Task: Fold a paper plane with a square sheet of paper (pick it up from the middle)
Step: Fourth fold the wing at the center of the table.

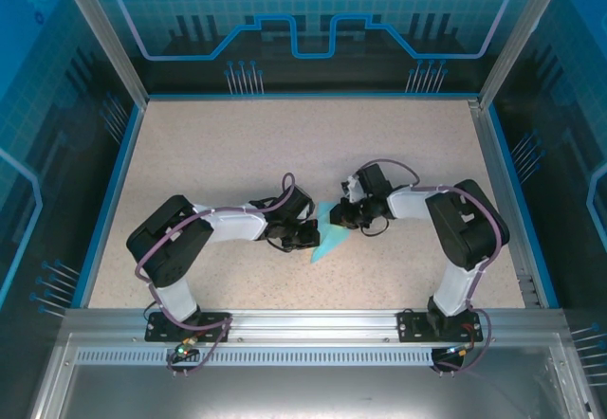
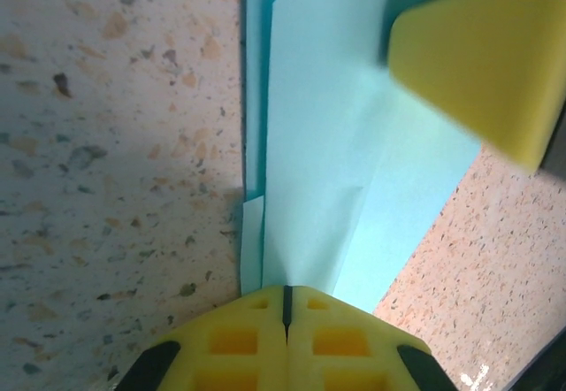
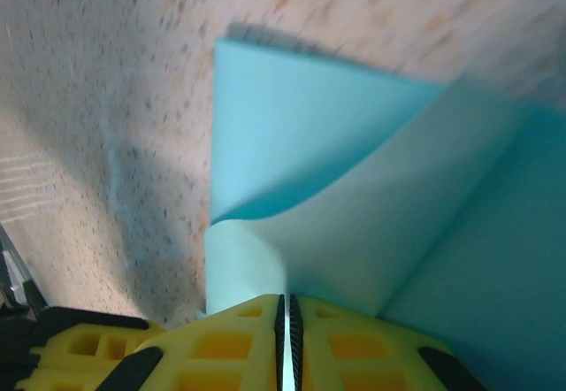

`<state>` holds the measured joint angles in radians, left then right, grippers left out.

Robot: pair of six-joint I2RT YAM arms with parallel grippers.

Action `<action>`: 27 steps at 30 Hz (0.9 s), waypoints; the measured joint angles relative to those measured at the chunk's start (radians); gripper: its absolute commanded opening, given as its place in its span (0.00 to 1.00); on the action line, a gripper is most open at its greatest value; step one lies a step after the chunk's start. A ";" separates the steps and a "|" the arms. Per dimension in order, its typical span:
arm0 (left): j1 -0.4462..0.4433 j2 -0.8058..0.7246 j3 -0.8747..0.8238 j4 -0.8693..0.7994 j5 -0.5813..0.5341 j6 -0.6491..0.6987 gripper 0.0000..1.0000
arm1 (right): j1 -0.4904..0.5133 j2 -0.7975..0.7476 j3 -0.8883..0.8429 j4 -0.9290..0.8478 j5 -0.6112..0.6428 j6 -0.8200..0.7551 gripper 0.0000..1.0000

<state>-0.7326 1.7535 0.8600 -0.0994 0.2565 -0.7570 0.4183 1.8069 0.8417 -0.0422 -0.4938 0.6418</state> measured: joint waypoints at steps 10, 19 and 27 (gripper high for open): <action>-0.003 0.001 0.002 0.003 -0.010 0.000 0.02 | -0.102 0.027 0.098 -0.066 0.084 -0.045 0.13; -0.003 0.001 0.002 0.003 -0.010 0.000 0.02 | -0.074 -0.082 0.100 -0.072 0.132 -0.066 0.14; -0.003 0.006 0.009 -0.005 -0.010 0.000 0.02 | 0.028 -0.088 0.061 -0.033 0.062 -0.060 0.12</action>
<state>-0.7353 1.7599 0.8692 -0.1040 0.2466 -0.7567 0.4461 1.7187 0.9024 -0.0750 -0.4316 0.5819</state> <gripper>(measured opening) 0.047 0.127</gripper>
